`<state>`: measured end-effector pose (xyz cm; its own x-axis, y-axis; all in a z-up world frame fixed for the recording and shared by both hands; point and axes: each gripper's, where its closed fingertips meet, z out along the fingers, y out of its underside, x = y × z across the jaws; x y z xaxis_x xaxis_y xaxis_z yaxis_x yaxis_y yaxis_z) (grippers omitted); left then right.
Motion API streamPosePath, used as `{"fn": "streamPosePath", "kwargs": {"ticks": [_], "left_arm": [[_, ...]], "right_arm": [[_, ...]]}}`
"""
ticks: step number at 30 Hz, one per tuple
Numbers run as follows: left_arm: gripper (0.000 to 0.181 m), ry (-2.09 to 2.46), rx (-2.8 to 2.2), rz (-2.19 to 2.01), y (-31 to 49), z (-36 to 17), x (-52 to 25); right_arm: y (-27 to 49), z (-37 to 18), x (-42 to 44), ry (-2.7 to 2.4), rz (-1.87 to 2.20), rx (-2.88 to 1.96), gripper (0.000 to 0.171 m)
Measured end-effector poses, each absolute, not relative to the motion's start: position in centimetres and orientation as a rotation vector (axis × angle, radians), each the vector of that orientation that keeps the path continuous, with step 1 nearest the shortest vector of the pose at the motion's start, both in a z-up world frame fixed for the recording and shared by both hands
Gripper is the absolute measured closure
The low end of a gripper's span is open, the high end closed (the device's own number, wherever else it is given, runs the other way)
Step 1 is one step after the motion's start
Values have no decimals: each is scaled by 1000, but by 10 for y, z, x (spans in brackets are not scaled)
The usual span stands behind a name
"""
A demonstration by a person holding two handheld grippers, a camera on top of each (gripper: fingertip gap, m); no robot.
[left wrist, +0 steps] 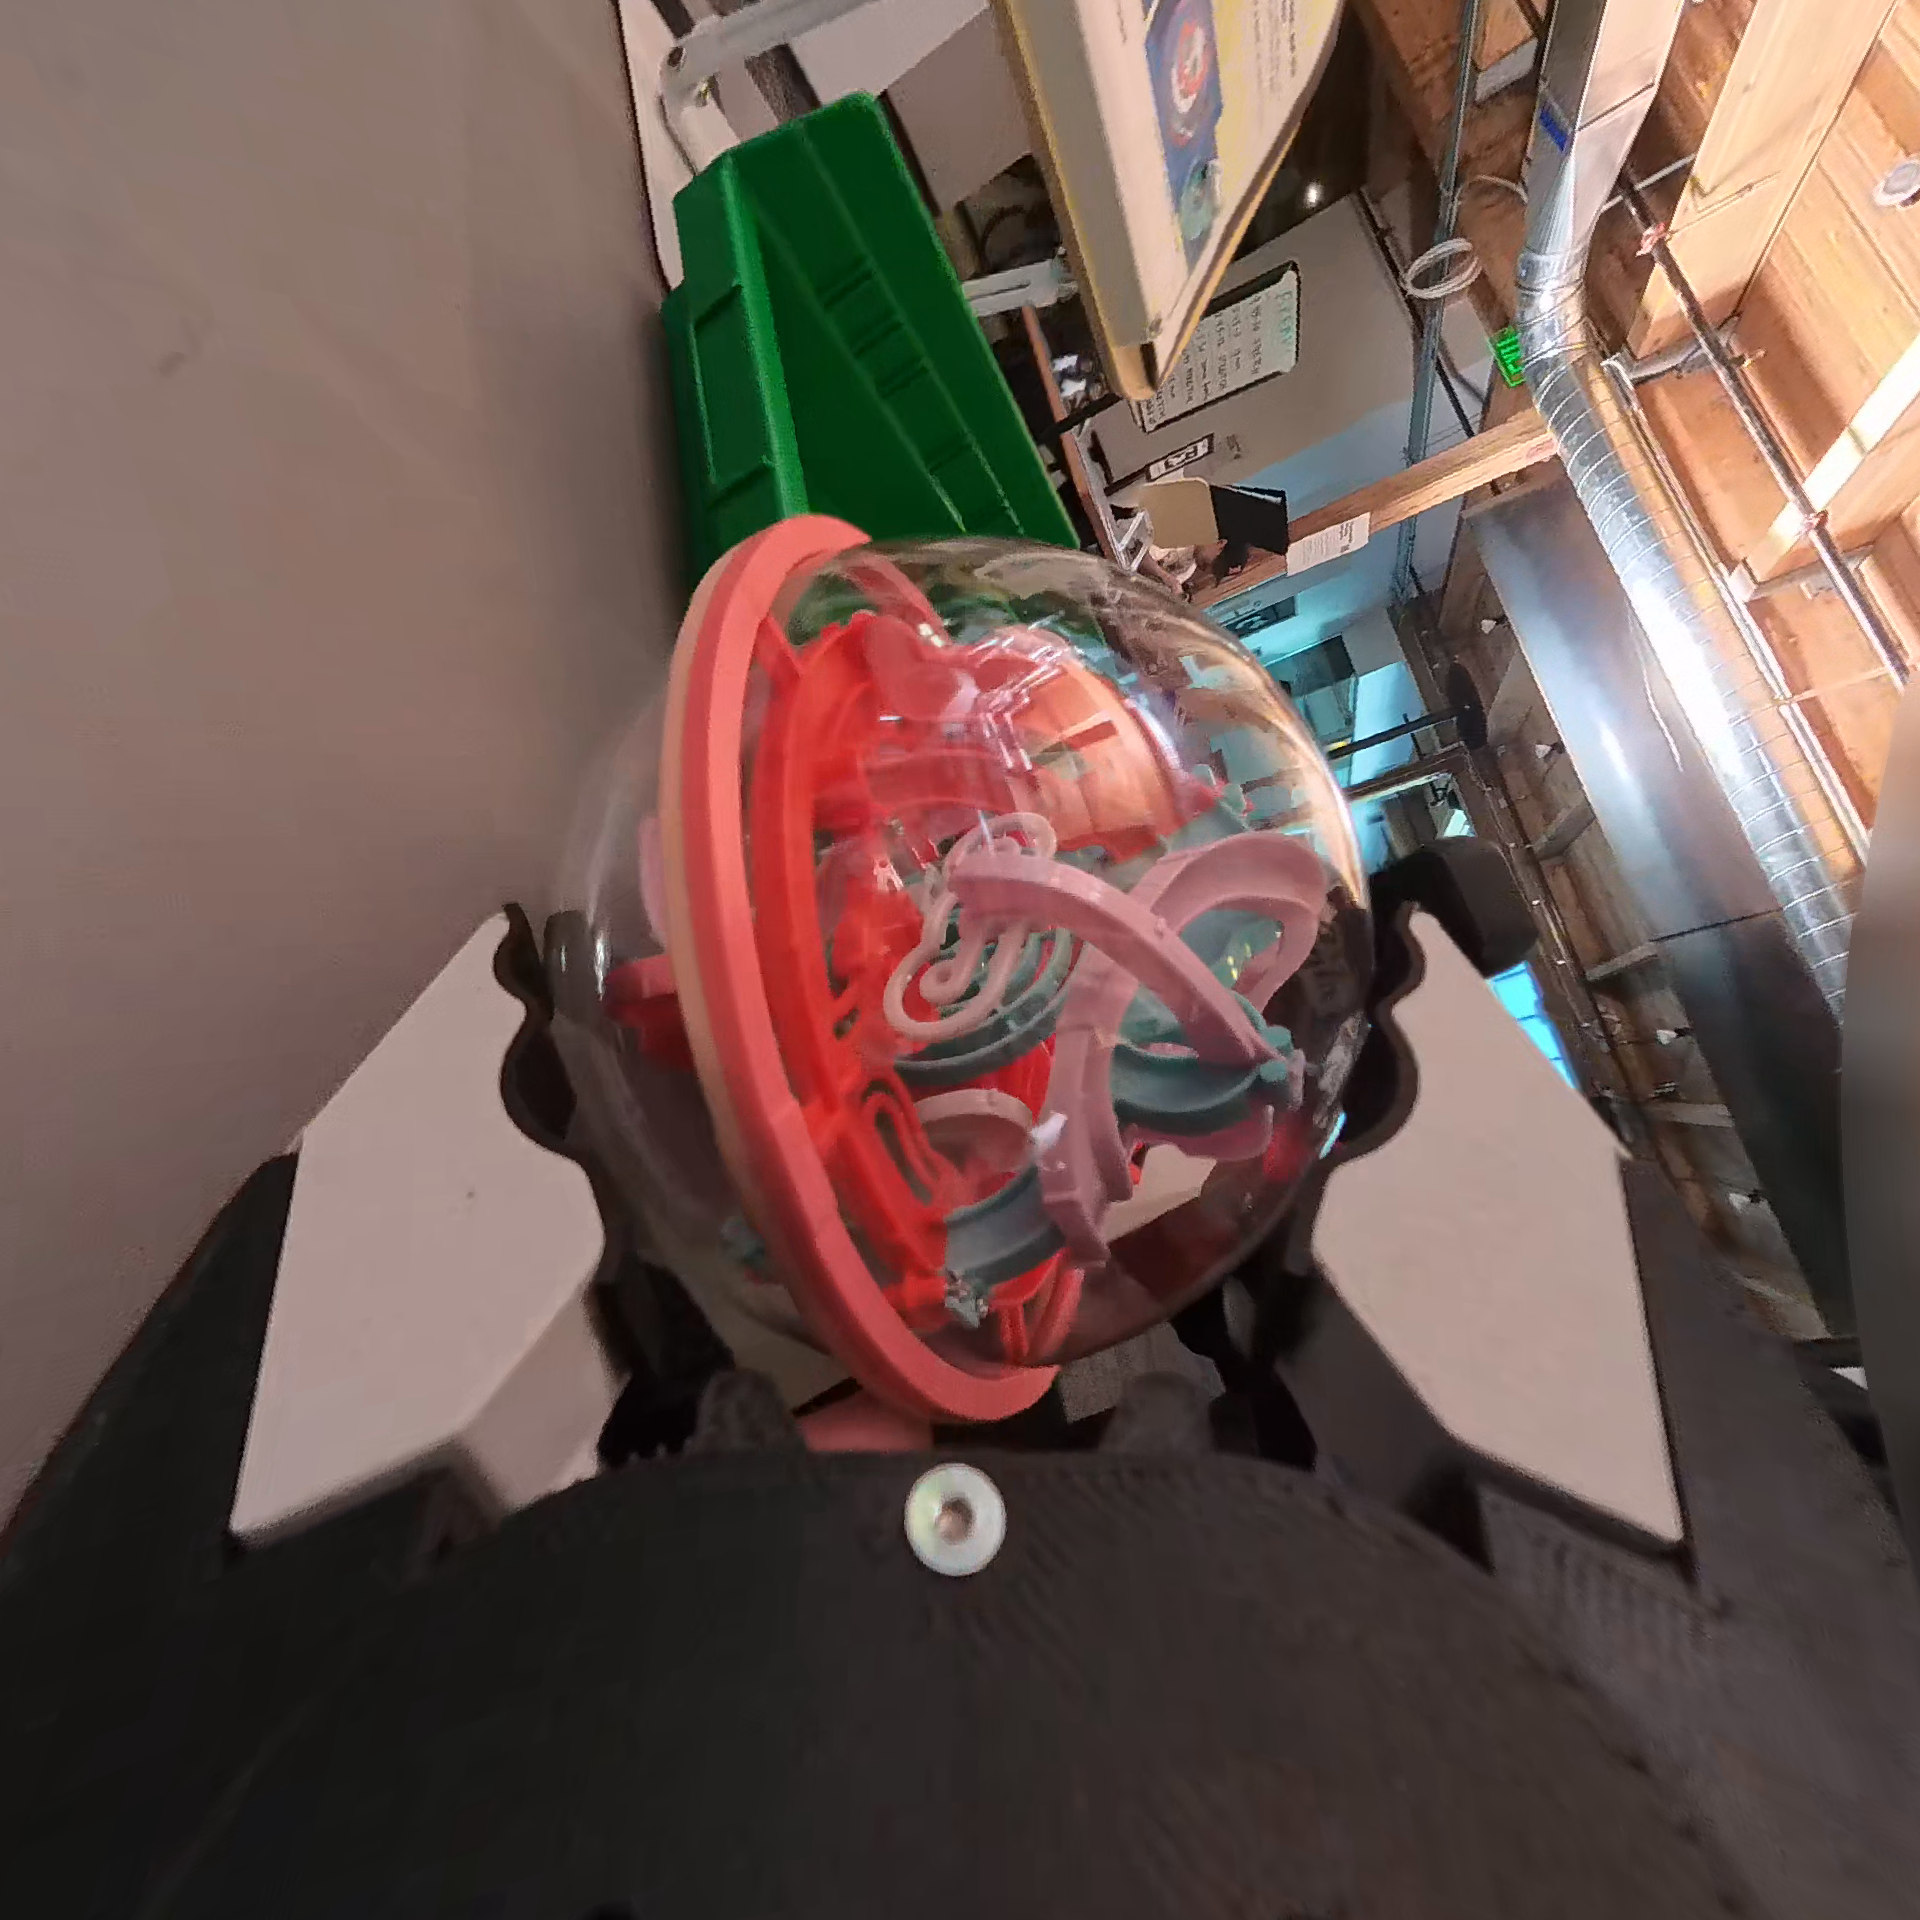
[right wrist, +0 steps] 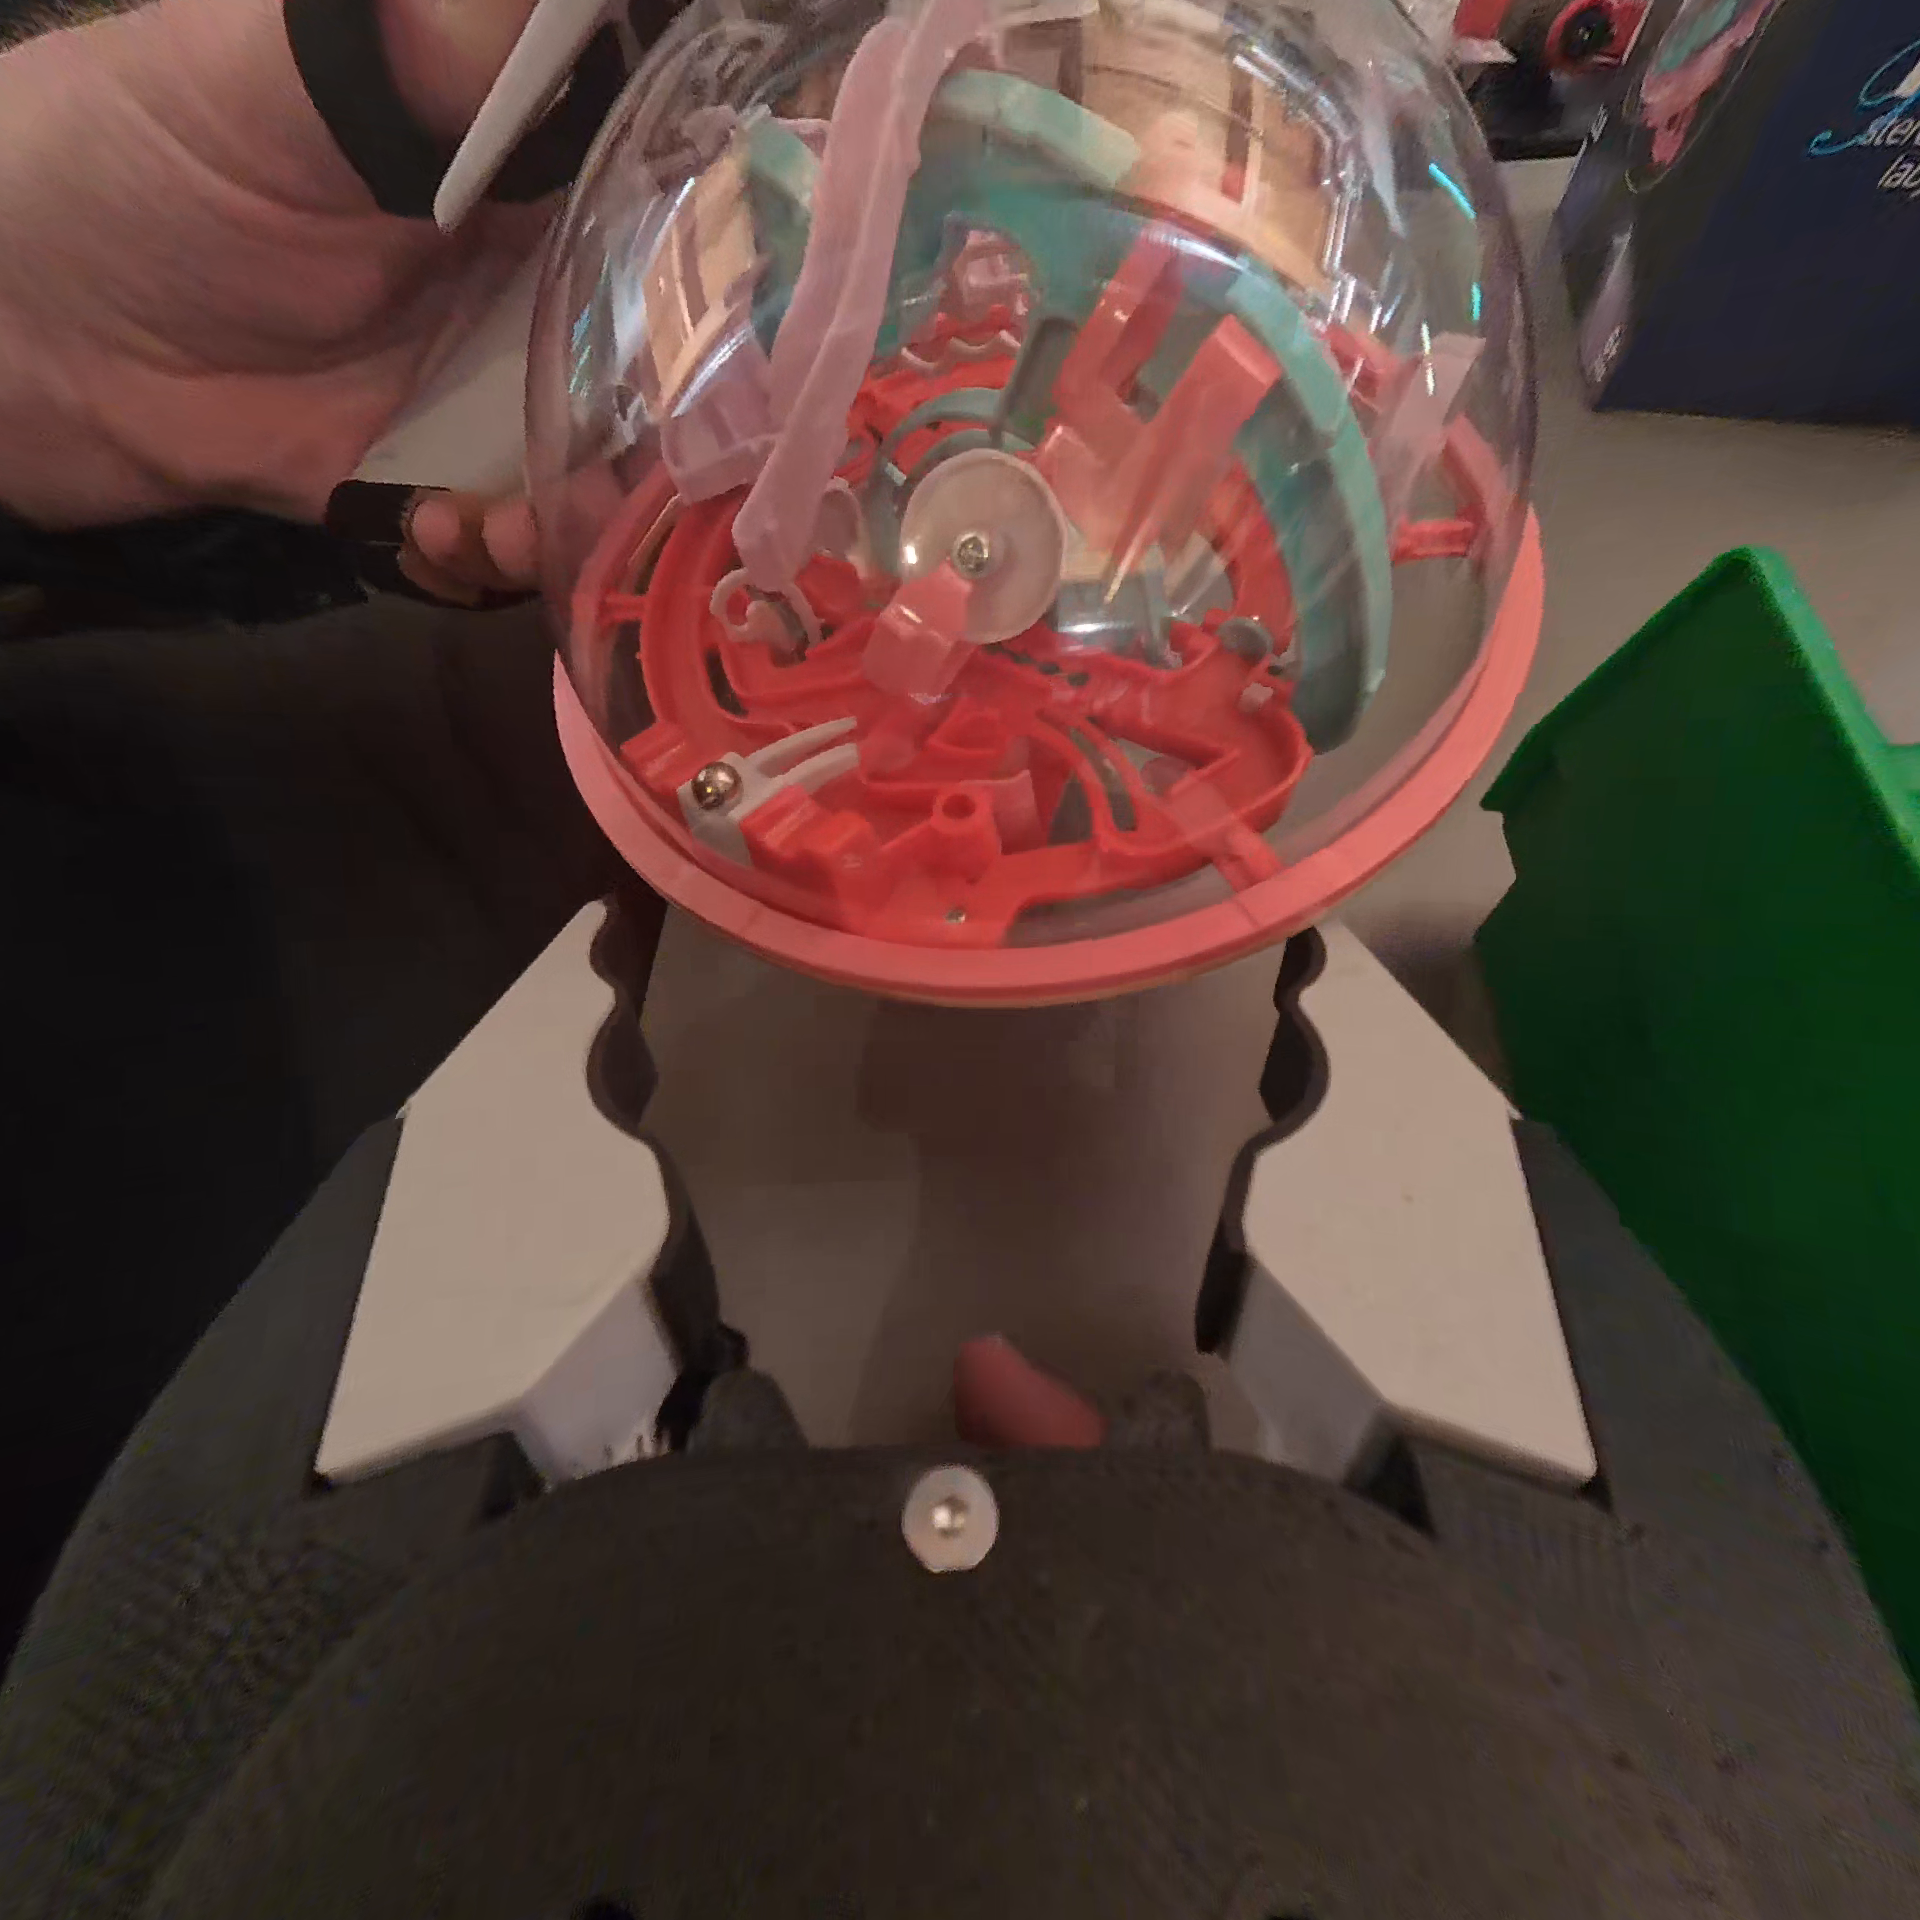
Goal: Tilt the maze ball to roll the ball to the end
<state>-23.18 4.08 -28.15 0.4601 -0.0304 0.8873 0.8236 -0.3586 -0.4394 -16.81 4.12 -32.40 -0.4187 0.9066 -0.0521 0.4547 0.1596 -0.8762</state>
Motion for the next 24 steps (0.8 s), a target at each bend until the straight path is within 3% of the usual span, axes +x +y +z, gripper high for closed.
{"fn": "streamPosePath", "kwargs": {"ticks": [7,24], "left_arm": [[33,-640,-1772,-1188,46,-286,-220],[39,-557,-1802,-1245,43,-287,-212]], "right_arm": [[58,-321,-175,-1891,1072,-1184,33],[66,-317,-166,-1919,1037,-1083,51]]}}
